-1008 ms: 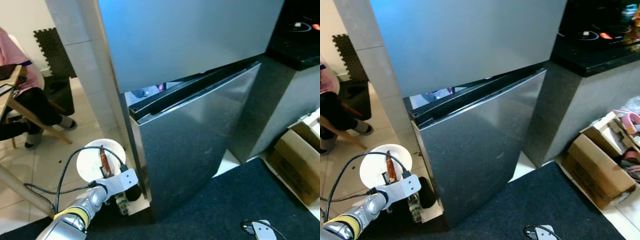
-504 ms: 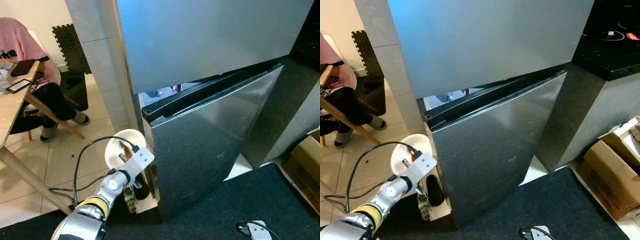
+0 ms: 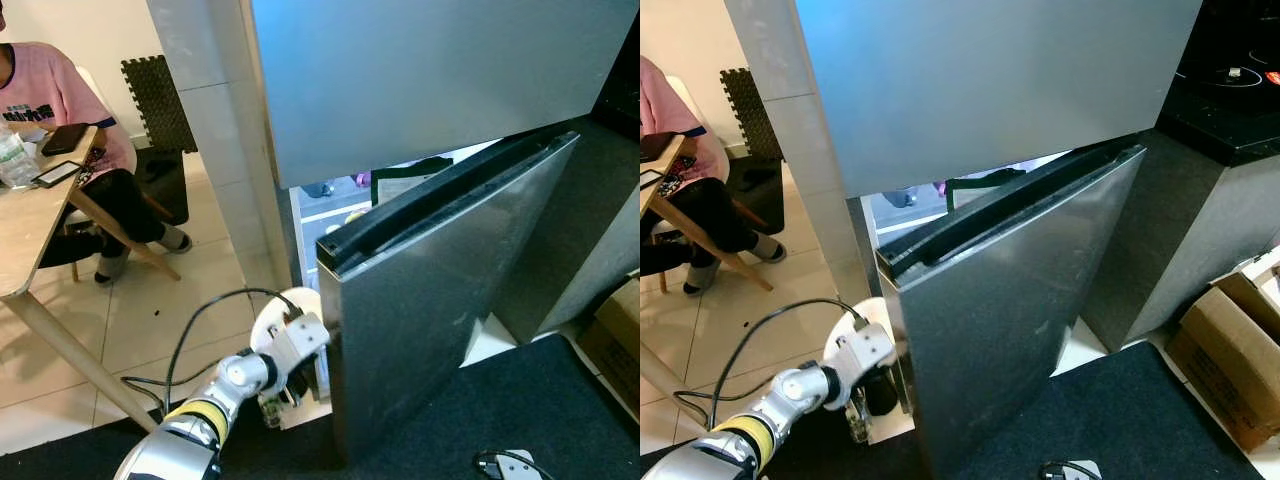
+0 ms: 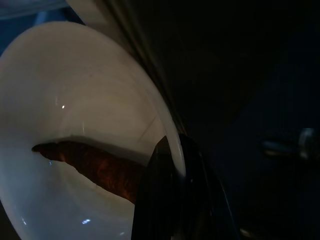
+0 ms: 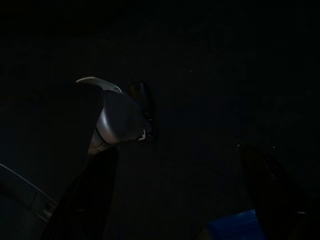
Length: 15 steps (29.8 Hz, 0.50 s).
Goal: Restocking fridge
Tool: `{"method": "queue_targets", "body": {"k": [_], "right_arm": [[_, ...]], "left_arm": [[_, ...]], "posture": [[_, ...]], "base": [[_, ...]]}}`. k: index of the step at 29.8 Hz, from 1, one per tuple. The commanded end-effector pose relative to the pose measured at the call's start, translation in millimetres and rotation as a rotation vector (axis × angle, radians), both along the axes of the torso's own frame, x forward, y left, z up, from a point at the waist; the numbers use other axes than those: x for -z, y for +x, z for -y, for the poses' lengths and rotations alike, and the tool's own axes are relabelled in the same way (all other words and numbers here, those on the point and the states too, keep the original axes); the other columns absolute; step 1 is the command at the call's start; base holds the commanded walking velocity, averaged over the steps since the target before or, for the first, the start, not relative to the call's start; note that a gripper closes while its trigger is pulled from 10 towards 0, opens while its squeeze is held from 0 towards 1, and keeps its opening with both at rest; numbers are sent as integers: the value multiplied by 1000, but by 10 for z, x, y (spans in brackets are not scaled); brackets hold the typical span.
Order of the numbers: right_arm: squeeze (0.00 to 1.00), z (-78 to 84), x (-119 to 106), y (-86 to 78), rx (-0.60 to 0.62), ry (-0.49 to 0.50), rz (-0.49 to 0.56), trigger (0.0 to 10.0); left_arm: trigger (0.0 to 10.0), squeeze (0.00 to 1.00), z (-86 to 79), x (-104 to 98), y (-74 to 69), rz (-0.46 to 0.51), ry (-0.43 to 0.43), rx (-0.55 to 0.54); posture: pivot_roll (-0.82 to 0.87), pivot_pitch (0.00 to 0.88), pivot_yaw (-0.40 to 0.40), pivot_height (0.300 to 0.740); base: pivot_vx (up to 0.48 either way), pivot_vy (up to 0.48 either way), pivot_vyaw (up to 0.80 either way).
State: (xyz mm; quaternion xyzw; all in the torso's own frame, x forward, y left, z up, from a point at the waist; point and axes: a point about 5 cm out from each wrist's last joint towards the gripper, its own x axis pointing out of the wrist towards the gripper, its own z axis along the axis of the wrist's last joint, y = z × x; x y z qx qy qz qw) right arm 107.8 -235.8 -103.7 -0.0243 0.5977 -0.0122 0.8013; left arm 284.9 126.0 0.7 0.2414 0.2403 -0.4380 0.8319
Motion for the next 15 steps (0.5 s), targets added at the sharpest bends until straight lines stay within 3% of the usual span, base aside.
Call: {"method": "queue_targets", "body": {"k": [1, 2, 5, 7, 12, 14, 15], "right_arm": [[0, -20, 15, -36, -1, 1, -13, 10000], [0, -20, 15, -36, -1, 1, -13, 10000], [0, -28, 34, -105, -3, 0, -46, 10000], [0, -37, 43, -132, 4, 6, -60, 10000], [0, -67, 58, -182, -8, 34, -87, 10000], [0, -67, 63, -201, -11, 29, -97, 10000], [0, -67, 63, -201, -11, 29, -97, 10000]], "left_arm": [[10000, 0, 148, 67, -113, -51, -1, 115], [10000, 0, 148, 67, -113, -51, -1, 115], [10000, 0, 326, 211, -365, -138, 7, 293], [10000, 0, 362, 279, -467, -163, 24, 335], [10000, 0, 246, 394, -566, -224, 55, 273], [10000, 0, 68, 489, -629, -234, 154, 231], [10000, 0, 68, 489, -629, -234, 154, 231]], "posture": [[-70, 0, 70, 740], [-70, 0, 70, 740], [-75, 0, 75, 740], [-76, 0, 75, 740], [-78, 0, 72, 740], [-78, 0, 72, 740], [-78, 0, 72, 740]], "base": [[0, 0, 0], [0, 0, 0], [0, 0, 0], [0, 0, 0], [0, 0, 0], [0, 0, 0], [0, 0, 0]]}}
